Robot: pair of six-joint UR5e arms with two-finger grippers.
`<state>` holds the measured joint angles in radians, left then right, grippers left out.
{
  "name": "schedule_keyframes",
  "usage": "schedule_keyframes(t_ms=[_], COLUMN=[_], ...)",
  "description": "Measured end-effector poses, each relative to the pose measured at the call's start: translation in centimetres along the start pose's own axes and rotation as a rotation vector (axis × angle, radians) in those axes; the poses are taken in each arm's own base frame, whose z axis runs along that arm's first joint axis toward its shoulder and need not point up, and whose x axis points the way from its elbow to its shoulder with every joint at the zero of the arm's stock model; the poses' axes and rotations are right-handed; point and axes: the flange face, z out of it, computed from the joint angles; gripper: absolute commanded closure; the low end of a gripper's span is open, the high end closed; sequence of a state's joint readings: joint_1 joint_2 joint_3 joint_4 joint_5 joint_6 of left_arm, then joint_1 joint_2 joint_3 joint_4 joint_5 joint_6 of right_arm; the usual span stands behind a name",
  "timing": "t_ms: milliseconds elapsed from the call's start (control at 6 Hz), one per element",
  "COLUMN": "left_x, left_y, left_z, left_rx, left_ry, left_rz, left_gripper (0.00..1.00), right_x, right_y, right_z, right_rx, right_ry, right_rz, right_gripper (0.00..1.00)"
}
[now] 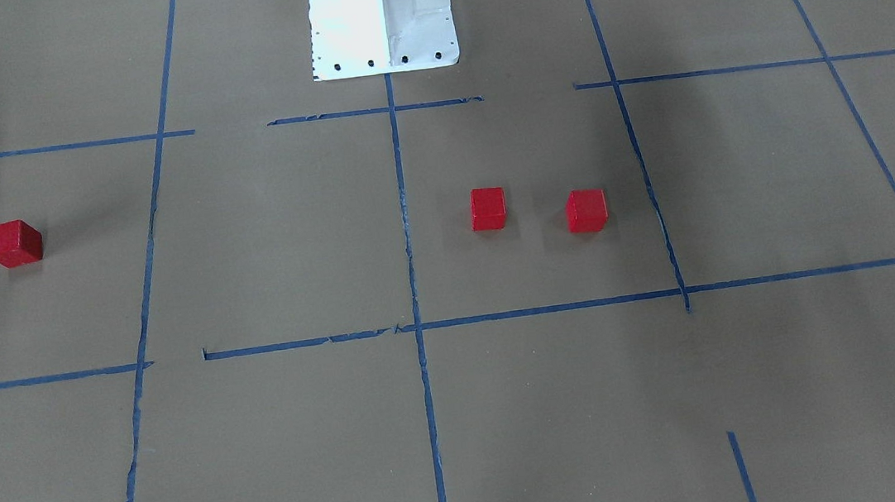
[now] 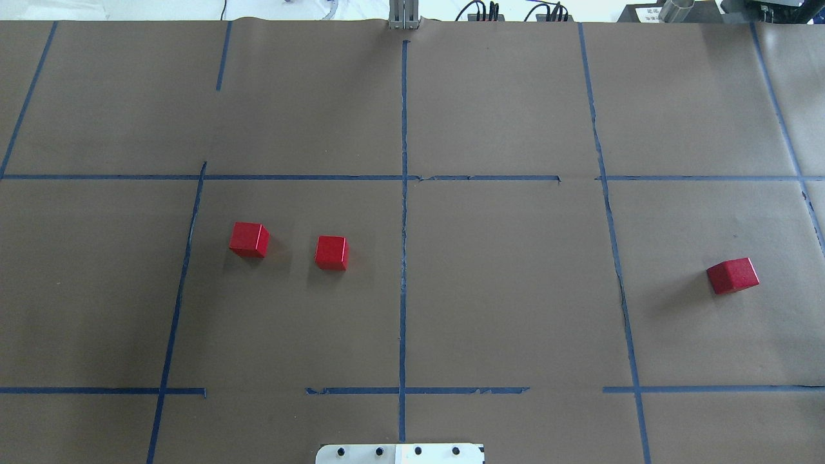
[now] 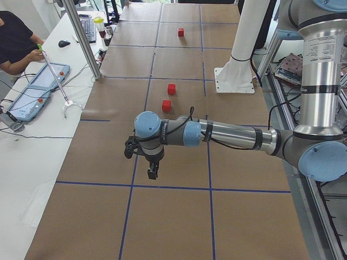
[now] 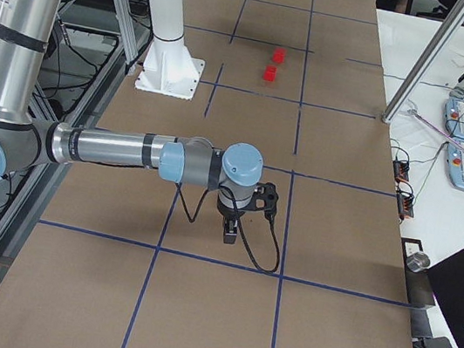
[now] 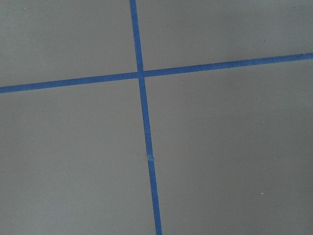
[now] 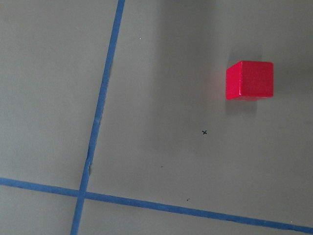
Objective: Form red blocks into L shape at center
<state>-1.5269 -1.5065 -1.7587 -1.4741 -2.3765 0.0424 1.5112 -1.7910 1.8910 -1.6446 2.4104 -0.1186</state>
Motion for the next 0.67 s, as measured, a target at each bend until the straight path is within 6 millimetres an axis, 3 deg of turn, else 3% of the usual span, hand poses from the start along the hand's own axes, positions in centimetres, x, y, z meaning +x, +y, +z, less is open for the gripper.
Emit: schedule_keyframes(t_ms=[667], left_x=[0.69], left_y=[0.58], left_z=[0.00], left_rx=[-0.003], left_ry=[-0.005], left_rz=[0.010], left_gripper=[0.00], right_x=[-0.74], right_y=[-0.27], right_z=[-0.50], right_rx=[0.014], right_ry=[-0.020], right_rz=[0.007], right_gripper=[0.00])
